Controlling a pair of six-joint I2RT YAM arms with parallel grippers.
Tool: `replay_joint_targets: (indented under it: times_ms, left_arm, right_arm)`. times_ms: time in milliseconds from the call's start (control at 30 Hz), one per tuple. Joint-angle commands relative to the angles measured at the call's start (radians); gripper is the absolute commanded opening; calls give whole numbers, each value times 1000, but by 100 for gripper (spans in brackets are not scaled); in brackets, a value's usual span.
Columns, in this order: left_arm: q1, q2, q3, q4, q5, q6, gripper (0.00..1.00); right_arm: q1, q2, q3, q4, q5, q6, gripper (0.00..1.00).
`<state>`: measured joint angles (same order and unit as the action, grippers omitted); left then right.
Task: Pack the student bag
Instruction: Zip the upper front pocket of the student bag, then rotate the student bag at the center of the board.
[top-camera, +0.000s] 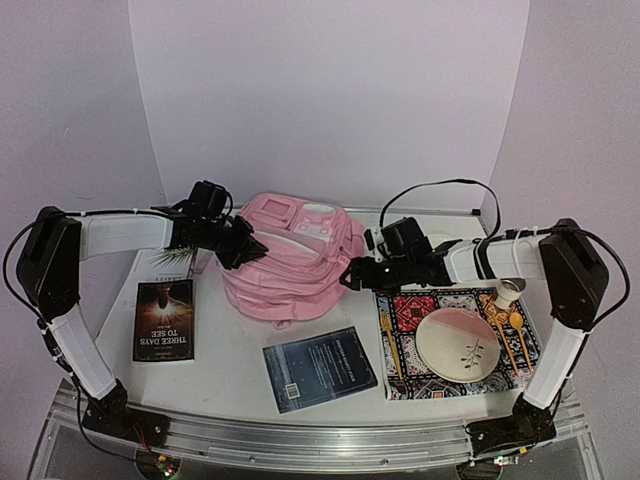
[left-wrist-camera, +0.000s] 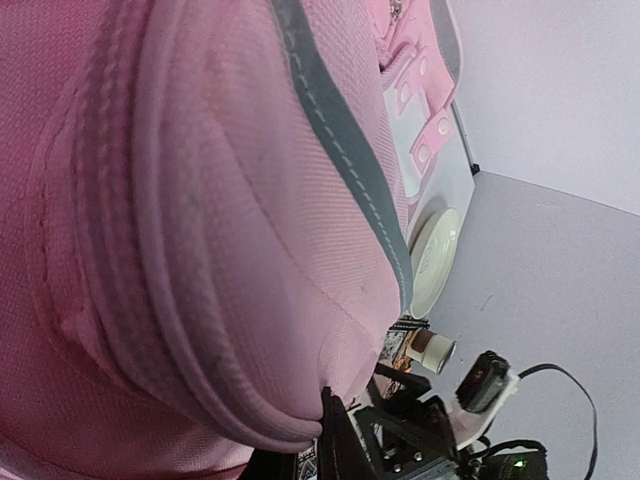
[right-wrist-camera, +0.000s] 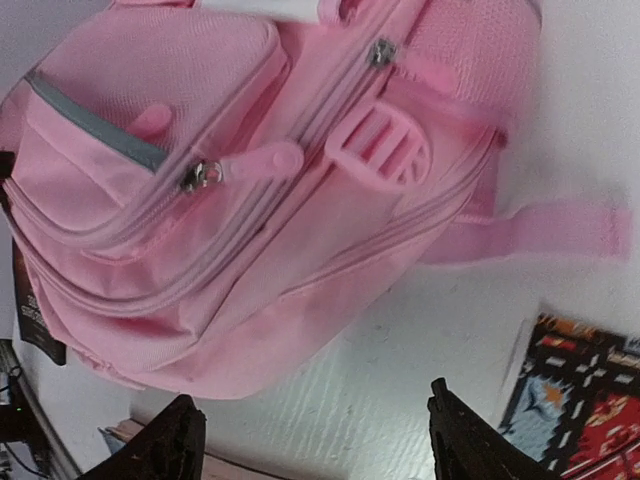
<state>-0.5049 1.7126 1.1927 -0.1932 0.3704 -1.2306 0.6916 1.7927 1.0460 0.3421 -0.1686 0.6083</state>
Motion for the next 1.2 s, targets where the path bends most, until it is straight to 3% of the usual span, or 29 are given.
replay_joint_targets:
  times_ms: [0, 200, 400, 567, 867, 933, 1000, 1067, 1167]
  left_arm:
    - [-1, -30, -10, 192, -10, -92, 0]
    - [-8, -33, -35, 240, -5, -112, 0]
    - [-13, -40, -50, 249, -6, -119, 0]
    - [-19, -39, -54, 257, 0, -118, 0]
    - [-47, -56, -76, 258, 11, -85, 0]
    - [-58, -67, -81, 259, 14, -64, 0]
    - [-59, -85, -95, 258, 15, -36, 3]
    - [-54, -120, -112, 246, -3, 16, 12]
    - [-37, -177, -113, 156, -69, 121, 35]
  right_arm:
    - [53, -13, -53, 184, -46, 387, 79]
    - [68, 65, -80, 405, -48, 601, 79]
    - [68, 164, -17, 417, -69, 644, 73]
    - [68, 206, 4, 439, -79, 637, 53]
    - [23, 158, 82, 447, -103, 492, 4]
    - [-2, 131, 80, 444, -105, 469, 0]
    - [-32, 103, 84, 417, -109, 426, 0]
    - [-58, 82, 114, 354, -131, 371, 0]
    - [-95, 60, 164, 246, -169, 266, 0]
